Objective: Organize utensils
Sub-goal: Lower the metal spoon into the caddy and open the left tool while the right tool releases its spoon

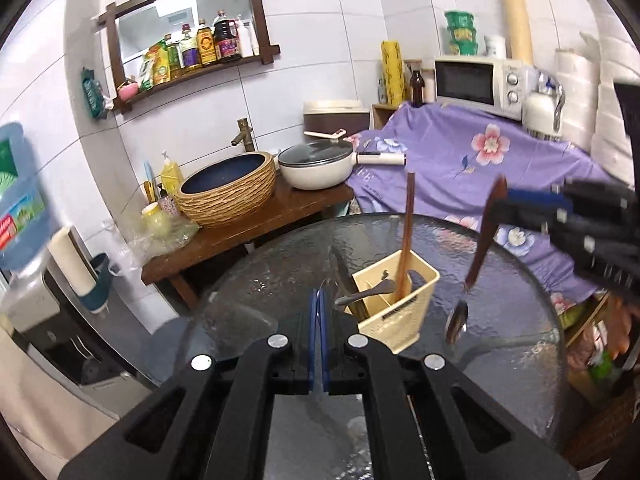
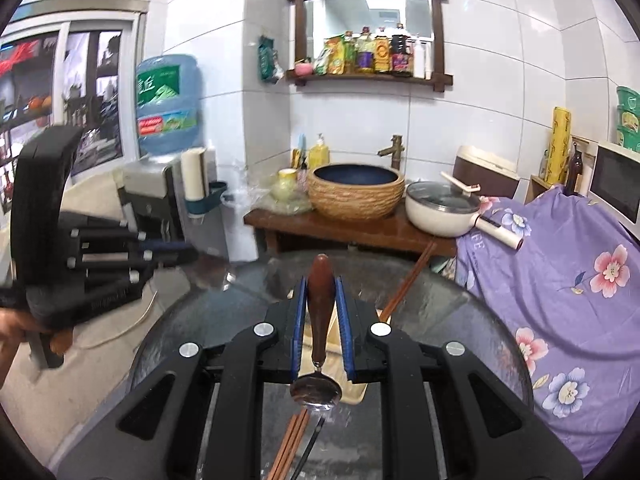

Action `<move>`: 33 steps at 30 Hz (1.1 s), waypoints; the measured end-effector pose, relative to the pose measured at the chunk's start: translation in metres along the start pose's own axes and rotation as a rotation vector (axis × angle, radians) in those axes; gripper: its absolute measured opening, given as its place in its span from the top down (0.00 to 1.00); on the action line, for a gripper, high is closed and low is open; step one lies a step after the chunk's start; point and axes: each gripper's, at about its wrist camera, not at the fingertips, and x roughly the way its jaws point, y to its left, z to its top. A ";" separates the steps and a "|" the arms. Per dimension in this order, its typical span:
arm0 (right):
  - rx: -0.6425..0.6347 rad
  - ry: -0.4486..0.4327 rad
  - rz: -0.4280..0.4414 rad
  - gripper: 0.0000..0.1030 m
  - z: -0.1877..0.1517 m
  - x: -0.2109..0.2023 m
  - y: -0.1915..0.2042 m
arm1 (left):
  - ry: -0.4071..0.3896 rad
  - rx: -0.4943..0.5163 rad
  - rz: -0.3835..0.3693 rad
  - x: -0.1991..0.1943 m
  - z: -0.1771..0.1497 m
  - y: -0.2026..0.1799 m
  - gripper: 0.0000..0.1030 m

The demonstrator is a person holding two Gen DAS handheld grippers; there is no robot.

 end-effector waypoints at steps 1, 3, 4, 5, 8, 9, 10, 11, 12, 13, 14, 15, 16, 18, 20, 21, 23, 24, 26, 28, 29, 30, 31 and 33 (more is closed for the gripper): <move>-0.002 -0.002 -0.011 0.85 0.006 0.004 -0.002 | 0.007 0.014 0.008 0.003 0.003 -0.001 0.99; -0.002 -0.007 -0.031 0.85 0.015 0.013 -0.006 | 0.024 0.039 0.024 0.010 0.011 -0.002 0.99; -0.003 -0.007 -0.037 0.85 0.018 0.018 -0.007 | 0.027 0.057 0.034 0.012 0.016 -0.003 0.99; -0.003 -0.008 -0.043 0.85 0.021 0.021 -0.009 | 0.033 0.076 0.041 0.014 0.019 -0.004 0.98; -0.007 -0.012 -0.058 0.85 0.027 0.032 -0.012 | 0.043 0.143 0.073 0.017 0.026 -0.012 0.99; -0.008 -0.015 -0.063 0.85 0.028 0.035 -0.011 | 0.048 0.159 0.074 0.019 0.029 -0.013 0.99; -0.011 -0.017 -0.070 0.85 0.029 0.038 -0.012 | 0.057 0.160 0.064 0.020 0.032 -0.013 0.99; -0.006 -0.021 -0.075 0.85 0.031 0.043 -0.014 | 0.063 0.162 0.060 0.022 0.034 -0.014 0.99; 0.000 -0.023 -0.078 0.85 0.032 0.046 -0.015 | 0.066 0.170 0.066 0.024 0.036 -0.015 0.99; 0.003 -0.024 -0.079 0.85 0.032 0.049 -0.015 | 0.066 0.185 0.078 0.027 0.038 -0.018 0.99; 0.005 -0.027 -0.084 0.85 0.032 0.053 -0.017 | 0.063 0.189 0.078 0.028 0.040 -0.019 0.99; 0.002 -0.029 -0.087 0.85 0.031 0.055 -0.017 | 0.062 0.188 0.073 0.030 0.041 -0.020 0.98; -0.001 -0.030 -0.092 0.85 0.031 0.058 -0.017 | 0.062 0.189 0.073 0.032 0.043 -0.023 0.99; -0.008 -0.025 -0.108 0.85 0.028 0.066 -0.017 | 0.061 0.197 0.074 0.037 0.047 -0.028 0.98; -0.003 -0.025 -0.113 0.85 0.025 0.071 -0.017 | 0.071 0.202 0.067 0.044 0.049 -0.033 0.98; 0.004 -0.025 -0.113 0.85 0.023 0.073 -0.019 | 0.074 0.212 0.075 0.048 0.049 -0.036 0.99; 0.024 -0.011 -0.106 0.85 0.018 0.078 -0.022 | 0.085 0.213 0.070 0.053 0.049 -0.039 0.98; 0.032 -0.004 -0.106 0.85 0.015 0.080 -0.023 | 0.090 0.213 0.069 0.055 0.048 -0.041 0.98; 0.040 0.008 -0.106 0.85 0.009 0.084 -0.025 | 0.102 0.220 0.067 0.061 0.046 -0.043 0.99; 0.050 0.020 -0.105 0.85 0.001 0.087 -0.027 | 0.110 0.222 0.062 0.067 0.043 -0.045 0.98; 0.053 0.024 -0.102 0.85 -0.002 0.088 -0.027 | 0.114 0.219 0.058 0.069 0.041 -0.046 0.98; 0.055 0.029 -0.101 0.85 -0.005 0.089 -0.028 | 0.120 0.211 0.047 0.072 0.039 -0.047 0.98; 0.056 0.034 -0.100 0.85 -0.007 0.089 -0.028 | 0.127 0.199 0.033 0.075 0.037 -0.047 0.98; 0.066 0.040 -0.095 0.85 -0.012 0.090 -0.031 | 0.136 0.182 0.019 0.079 0.034 -0.047 0.98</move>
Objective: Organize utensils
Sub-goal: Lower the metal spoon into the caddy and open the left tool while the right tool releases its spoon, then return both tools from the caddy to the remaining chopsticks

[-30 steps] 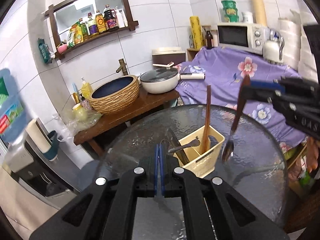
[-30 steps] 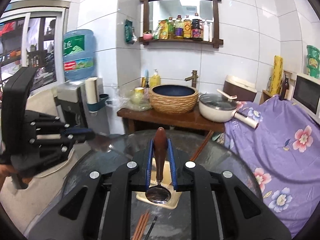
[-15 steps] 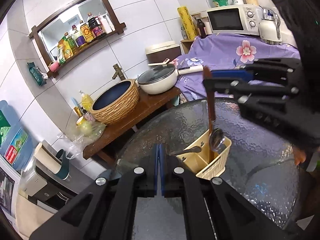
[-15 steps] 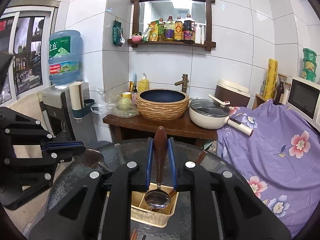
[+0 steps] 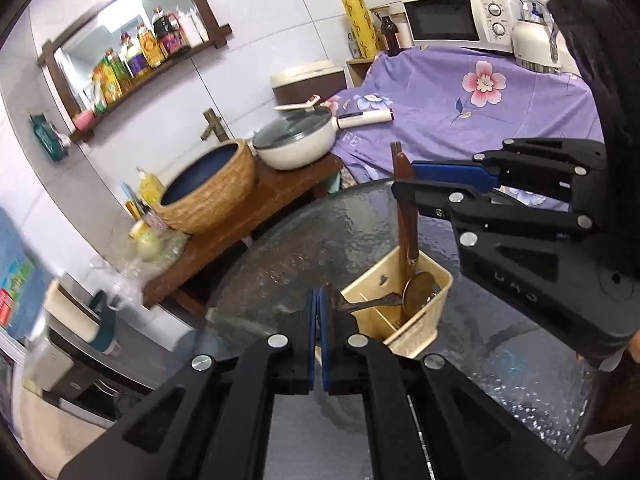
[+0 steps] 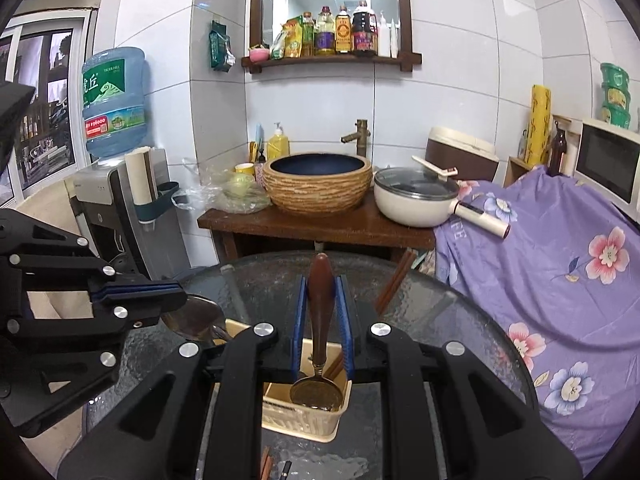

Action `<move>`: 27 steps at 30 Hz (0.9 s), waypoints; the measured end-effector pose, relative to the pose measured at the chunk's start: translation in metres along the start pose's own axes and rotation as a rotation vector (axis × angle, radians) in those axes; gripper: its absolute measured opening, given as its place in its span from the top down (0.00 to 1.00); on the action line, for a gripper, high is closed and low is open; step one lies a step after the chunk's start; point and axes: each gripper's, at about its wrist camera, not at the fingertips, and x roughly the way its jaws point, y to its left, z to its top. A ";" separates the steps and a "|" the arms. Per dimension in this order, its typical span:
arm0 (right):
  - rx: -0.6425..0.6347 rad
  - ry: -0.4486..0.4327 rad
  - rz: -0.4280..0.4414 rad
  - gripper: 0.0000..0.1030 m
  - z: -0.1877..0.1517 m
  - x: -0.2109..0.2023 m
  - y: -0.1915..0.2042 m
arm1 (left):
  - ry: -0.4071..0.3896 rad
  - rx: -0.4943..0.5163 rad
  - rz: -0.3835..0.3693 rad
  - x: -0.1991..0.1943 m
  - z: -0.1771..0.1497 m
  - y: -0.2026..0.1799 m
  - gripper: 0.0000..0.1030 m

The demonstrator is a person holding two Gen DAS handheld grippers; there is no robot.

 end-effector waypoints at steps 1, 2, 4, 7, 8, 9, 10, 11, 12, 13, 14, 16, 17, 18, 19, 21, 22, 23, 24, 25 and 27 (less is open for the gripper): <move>0.004 0.001 0.000 0.84 -0.002 0.000 -0.001 | 0.000 -0.007 -0.009 0.003 -0.002 -0.001 0.98; 0.005 0.005 -0.001 0.85 -0.004 0.001 -0.002 | 0.000 -0.010 -0.011 0.005 -0.004 -0.002 0.98; 0.002 0.011 -0.002 0.84 -0.009 0.002 -0.003 | -0.001 -0.024 -0.023 0.009 -0.008 -0.002 0.98; -0.013 0.014 0.000 0.84 -0.015 0.002 -0.001 | -0.002 -0.060 -0.056 0.013 -0.013 0.001 0.97; -0.014 0.013 -0.002 0.84 -0.017 0.002 -0.002 | -0.001 -0.069 -0.065 0.014 -0.014 0.002 0.97; -0.012 0.014 -0.005 0.84 -0.018 0.001 -0.002 | -0.001 -0.076 -0.066 0.015 -0.015 0.002 0.97; -0.007 0.017 -0.006 0.83 -0.019 0.001 -0.003 | -0.003 -0.081 -0.066 0.016 -0.017 0.003 0.97; -0.001 0.020 -0.003 0.80 -0.020 0.001 -0.005 | -0.009 -0.092 -0.078 0.016 -0.018 0.004 0.97; 0.004 0.022 -0.002 0.71 -0.021 0.001 -0.006 | -0.014 -0.107 -0.095 0.015 -0.020 0.006 0.97; 0.007 0.014 -0.013 0.63 -0.022 -0.001 -0.007 | -0.017 -0.122 -0.103 0.015 -0.020 0.007 0.96; 0.009 0.004 -0.017 0.60 -0.023 -0.004 -0.007 | -0.023 -0.136 -0.108 0.014 -0.021 0.009 0.93; 0.018 -0.001 -0.013 0.57 -0.025 -0.008 -0.009 | -0.050 -0.169 -0.131 0.008 -0.023 0.013 0.83; 0.021 -0.001 -0.011 0.57 -0.027 -0.009 -0.010 | -0.062 -0.183 -0.135 0.006 -0.025 0.014 0.77; 0.024 -0.002 -0.009 0.56 -0.028 -0.012 -0.011 | -0.076 -0.198 -0.140 0.002 -0.026 0.016 0.75; 0.028 -0.004 -0.009 0.54 -0.030 -0.014 -0.012 | -0.095 -0.225 -0.150 -0.002 -0.028 0.019 0.73; 0.037 -0.018 -0.010 0.48 -0.037 -0.023 -0.013 | -0.120 -0.267 -0.169 -0.010 -0.034 0.022 0.71; 0.036 -0.023 -0.012 0.45 -0.039 -0.026 -0.013 | -0.139 -0.287 -0.175 -0.014 -0.037 0.024 0.67; 0.033 -0.029 -0.016 0.44 -0.044 -0.031 -0.013 | -0.154 -0.301 -0.177 -0.018 -0.041 0.024 0.61; 0.033 -0.029 -0.016 0.43 -0.047 -0.034 -0.014 | -0.170 -0.318 -0.178 -0.022 -0.045 0.024 0.59; 0.033 -0.026 -0.015 0.43 -0.053 -0.040 -0.014 | -0.179 -0.330 -0.181 -0.025 -0.048 0.025 0.56; 0.036 -0.020 -0.009 0.43 -0.062 -0.046 -0.013 | -0.196 -0.366 -0.199 -0.033 -0.062 0.025 0.56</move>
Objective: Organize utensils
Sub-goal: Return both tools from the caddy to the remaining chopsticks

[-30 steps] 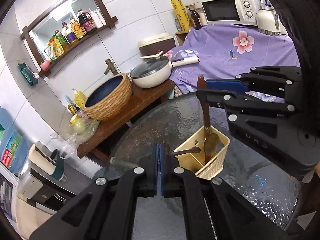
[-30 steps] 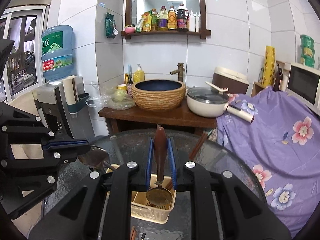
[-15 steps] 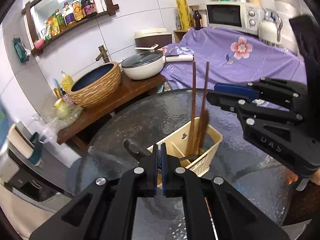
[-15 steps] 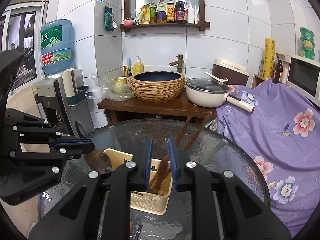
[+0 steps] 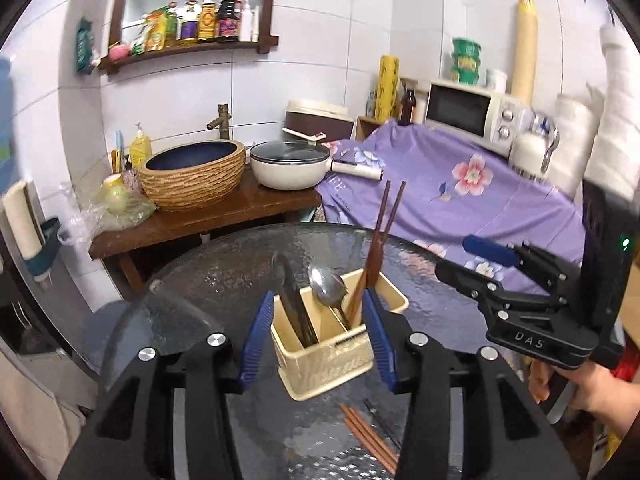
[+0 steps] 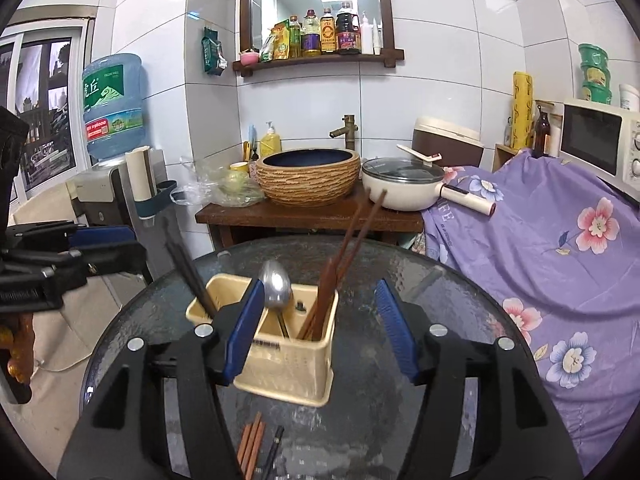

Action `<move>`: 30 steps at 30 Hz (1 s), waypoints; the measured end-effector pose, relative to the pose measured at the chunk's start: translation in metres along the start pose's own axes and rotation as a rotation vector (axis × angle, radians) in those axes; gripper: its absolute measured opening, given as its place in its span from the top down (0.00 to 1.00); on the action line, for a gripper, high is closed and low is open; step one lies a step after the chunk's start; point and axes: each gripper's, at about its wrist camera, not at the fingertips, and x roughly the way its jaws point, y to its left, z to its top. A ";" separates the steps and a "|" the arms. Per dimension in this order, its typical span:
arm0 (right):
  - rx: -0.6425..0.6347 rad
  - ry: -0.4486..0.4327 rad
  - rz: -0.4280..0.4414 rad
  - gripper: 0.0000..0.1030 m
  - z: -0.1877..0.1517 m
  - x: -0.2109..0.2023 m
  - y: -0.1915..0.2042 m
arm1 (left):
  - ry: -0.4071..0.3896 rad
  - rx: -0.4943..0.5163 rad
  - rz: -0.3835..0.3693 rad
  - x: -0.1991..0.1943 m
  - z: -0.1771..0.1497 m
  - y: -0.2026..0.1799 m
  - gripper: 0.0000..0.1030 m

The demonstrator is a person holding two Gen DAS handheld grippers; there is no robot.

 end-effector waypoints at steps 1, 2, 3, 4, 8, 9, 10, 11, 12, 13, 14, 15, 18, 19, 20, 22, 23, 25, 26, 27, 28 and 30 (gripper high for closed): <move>0.006 0.005 0.003 0.43 -0.007 -0.005 0.000 | -0.005 -0.019 -0.006 -0.005 -0.007 0.002 0.55; 0.011 0.014 0.010 0.43 -0.014 -0.010 0.000 | -0.010 -0.036 -0.012 -0.009 -0.013 0.003 0.54; 0.015 0.022 0.015 0.43 -0.022 -0.014 0.000 | -0.012 -0.048 -0.017 -0.012 -0.020 0.004 0.53; 0.017 0.026 0.016 0.43 -0.027 -0.018 0.001 | -0.013 -0.058 -0.019 -0.016 -0.026 0.005 0.51; 0.031 0.070 0.034 0.43 -0.067 -0.035 0.007 | -0.013 -0.108 -0.018 -0.030 -0.065 0.008 0.50; 0.034 0.085 0.036 0.43 -0.078 -0.039 0.009 | -0.009 -0.117 -0.017 -0.032 -0.072 0.009 0.50; 0.034 0.097 0.035 0.43 -0.089 -0.042 0.011 | -0.003 -0.131 -0.015 -0.034 -0.085 0.009 0.50; 0.030 0.115 0.035 0.43 -0.103 -0.047 0.014 | 0.004 -0.134 -0.014 -0.035 -0.093 0.009 0.50; 0.026 0.130 0.037 0.43 -0.113 -0.050 0.017 | 0.015 -0.134 -0.011 -0.036 -0.102 0.008 0.50; 0.019 0.142 0.037 0.43 -0.124 -0.053 0.021 | 0.033 -0.130 -0.005 -0.036 -0.116 0.005 0.50; 0.011 0.158 0.036 0.43 -0.138 -0.057 0.025 | 0.043 -0.127 0.001 -0.037 -0.125 0.003 0.50; 0.003 0.179 0.040 0.43 -0.150 -0.060 0.029 | 0.052 -0.126 0.004 -0.037 -0.133 0.002 0.50; -0.004 0.227 0.048 0.43 -0.181 -0.067 0.036 | 0.089 -0.129 -0.005 -0.038 -0.159 -0.004 0.50; -0.006 0.245 0.054 0.43 -0.189 -0.068 0.039 | 0.102 -0.125 -0.004 -0.038 -0.169 -0.007 0.50; -0.004 0.263 0.057 0.43 -0.199 -0.070 0.042 | 0.110 -0.126 -0.004 -0.038 -0.175 -0.007 0.50; 0.009 0.287 0.071 0.43 -0.213 -0.074 0.046 | 0.132 -0.134 -0.020 -0.038 -0.188 -0.011 0.50; 0.010 0.298 0.077 0.43 -0.221 -0.076 0.050 | 0.146 -0.140 -0.031 -0.036 -0.195 -0.013 0.50; -0.006 0.310 0.079 0.44 -0.230 -0.080 0.056 | 0.160 -0.132 -0.031 -0.036 -0.205 -0.019 0.50; -0.026 0.322 0.067 0.44 -0.236 -0.081 0.060 | 0.162 -0.125 -0.028 -0.036 -0.208 -0.021 0.50; -0.032 0.327 0.062 0.46 -0.238 -0.081 0.062 | 0.165 -0.116 -0.023 -0.036 -0.212 -0.024 0.50; -0.034 0.337 0.061 0.47 -0.242 -0.081 0.064 | 0.167 -0.111 -0.021 -0.036 -0.215 -0.026 0.50; -0.033 0.352 0.052 0.49 -0.246 -0.081 0.067 | 0.172 -0.109 -0.022 -0.036 -0.220 -0.029 0.50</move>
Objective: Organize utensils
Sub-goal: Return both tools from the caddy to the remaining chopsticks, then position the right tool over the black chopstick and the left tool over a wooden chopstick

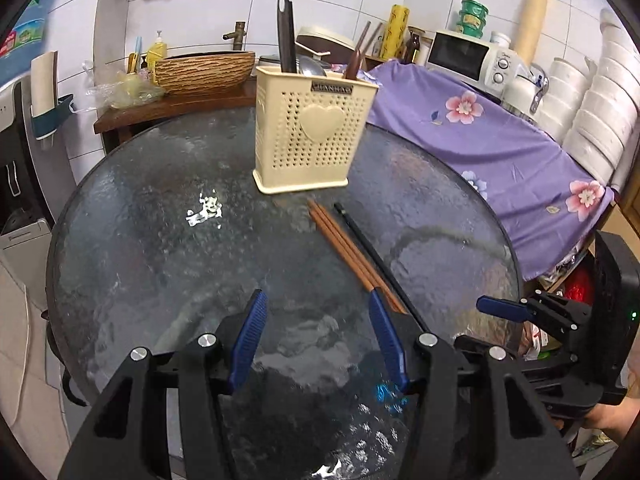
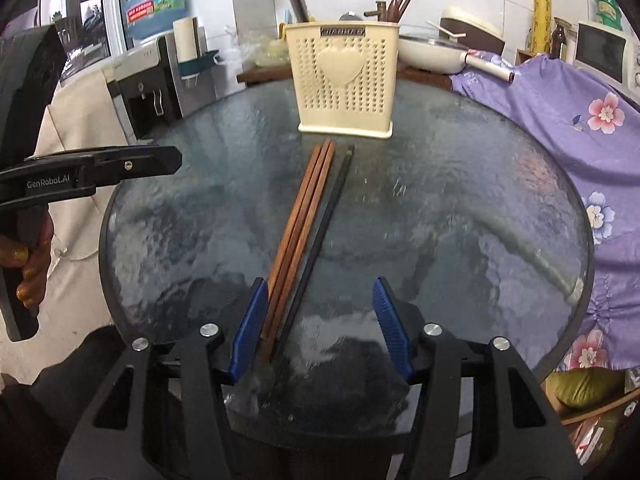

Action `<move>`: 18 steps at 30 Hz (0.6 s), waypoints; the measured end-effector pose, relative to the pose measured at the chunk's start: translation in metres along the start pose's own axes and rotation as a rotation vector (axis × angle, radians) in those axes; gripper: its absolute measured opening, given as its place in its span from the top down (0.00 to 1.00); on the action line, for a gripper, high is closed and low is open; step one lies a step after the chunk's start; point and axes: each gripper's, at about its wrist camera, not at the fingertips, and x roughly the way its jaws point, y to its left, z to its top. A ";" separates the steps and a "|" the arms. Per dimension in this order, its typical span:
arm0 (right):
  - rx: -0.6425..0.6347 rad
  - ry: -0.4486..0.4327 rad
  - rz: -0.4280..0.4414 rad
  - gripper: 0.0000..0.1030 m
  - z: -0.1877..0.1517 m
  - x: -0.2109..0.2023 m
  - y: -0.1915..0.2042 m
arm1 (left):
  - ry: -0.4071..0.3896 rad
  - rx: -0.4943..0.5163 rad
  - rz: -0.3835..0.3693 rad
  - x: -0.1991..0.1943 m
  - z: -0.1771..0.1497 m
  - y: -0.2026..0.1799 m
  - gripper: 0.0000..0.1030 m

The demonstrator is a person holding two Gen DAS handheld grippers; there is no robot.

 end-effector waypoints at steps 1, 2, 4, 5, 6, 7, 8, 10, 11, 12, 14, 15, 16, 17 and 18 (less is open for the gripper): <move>0.000 0.006 -0.010 0.51 -0.002 0.001 0.000 | 0.003 -0.001 0.000 0.001 -0.002 -0.001 0.50; -0.003 0.016 -0.020 0.52 -0.004 0.003 0.002 | 0.008 -0.003 0.000 0.002 -0.005 -0.002 0.50; -0.002 0.031 -0.027 0.55 -0.006 0.006 0.003 | 0.016 -0.004 0.000 0.004 -0.010 -0.005 0.50; -0.002 0.039 -0.033 0.55 -0.006 0.008 0.003 | 0.020 -0.003 0.001 0.006 -0.013 -0.009 0.50; 0.001 0.047 -0.035 0.56 -0.007 0.009 0.003 | 0.023 -0.001 0.002 0.007 -0.014 -0.010 0.50; 0.008 0.060 -0.030 0.57 -0.009 0.011 0.004 | 0.027 0.002 0.001 0.008 -0.016 -0.011 0.50; 0.011 0.067 -0.027 0.57 -0.009 0.013 0.004 | 0.032 0.004 0.000 0.009 -0.019 -0.013 0.50; 0.015 0.063 -0.028 0.58 -0.009 0.012 0.005 | 0.038 0.009 -0.002 0.010 -0.022 -0.018 0.50; 0.013 0.062 -0.034 0.58 -0.010 0.012 0.005 | 0.042 0.012 -0.003 0.011 -0.025 -0.021 0.50; 0.015 0.061 -0.039 0.59 -0.010 0.011 0.006 | 0.046 0.014 -0.008 0.012 -0.026 -0.023 0.50; 0.022 0.064 -0.046 0.64 -0.010 0.011 0.005 | 0.059 0.018 -0.021 0.014 -0.029 -0.028 0.51; 0.029 0.073 -0.056 0.67 -0.011 0.011 0.003 | 0.069 0.024 -0.027 0.016 -0.031 -0.031 0.51; 0.037 0.075 -0.056 0.69 -0.012 0.011 0.001 | 0.076 0.029 -0.029 0.017 -0.032 -0.034 0.51; 0.045 0.068 -0.061 0.69 -0.013 0.009 -0.001 | 0.083 0.035 -0.033 0.019 -0.034 -0.037 0.51; 0.051 0.067 -0.063 0.69 -0.014 0.008 -0.003 | 0.090 0.039 -0.042 0.020 -0.036 -0.040 0.51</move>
